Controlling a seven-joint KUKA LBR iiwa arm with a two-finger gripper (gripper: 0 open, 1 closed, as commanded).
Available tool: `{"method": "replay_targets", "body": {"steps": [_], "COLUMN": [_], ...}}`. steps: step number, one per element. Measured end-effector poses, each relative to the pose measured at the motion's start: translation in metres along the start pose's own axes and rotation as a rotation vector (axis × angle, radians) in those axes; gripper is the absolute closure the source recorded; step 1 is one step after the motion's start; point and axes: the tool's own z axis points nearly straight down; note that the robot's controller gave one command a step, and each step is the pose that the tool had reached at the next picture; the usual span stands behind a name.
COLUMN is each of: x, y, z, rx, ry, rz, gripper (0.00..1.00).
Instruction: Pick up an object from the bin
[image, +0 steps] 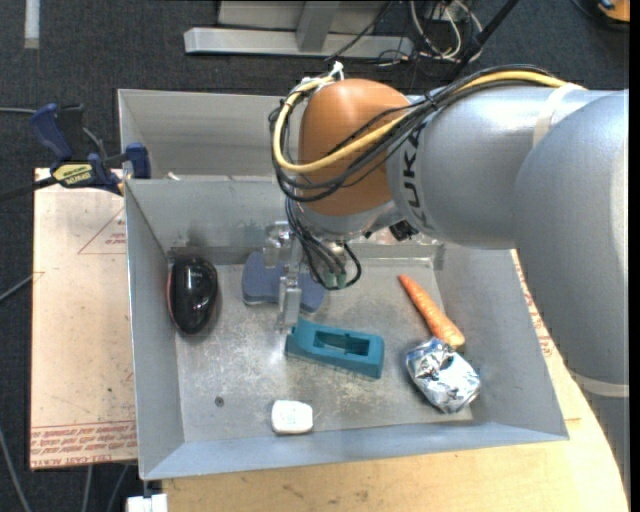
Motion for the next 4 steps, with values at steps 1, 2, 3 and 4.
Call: {"method": "replay_targets", "body": {"steps": [1, 2, 3, 4], "x": [-0.001, 0.006, -0.008, -0.009], "y": [-0.001, -0.021, -0.064, -0.062], "z": [-0.005, 0.021, 0.052, 0.052], "rx": [-0.001, -0.004, 0.001, -0.003], "ry": [-0.007, -0.013, -0.004, -0.009], "rz": [0.002, -0.04, 0.182, 0.183], "gripper": [0.0, 0.0, 1.0, 0.0]}}
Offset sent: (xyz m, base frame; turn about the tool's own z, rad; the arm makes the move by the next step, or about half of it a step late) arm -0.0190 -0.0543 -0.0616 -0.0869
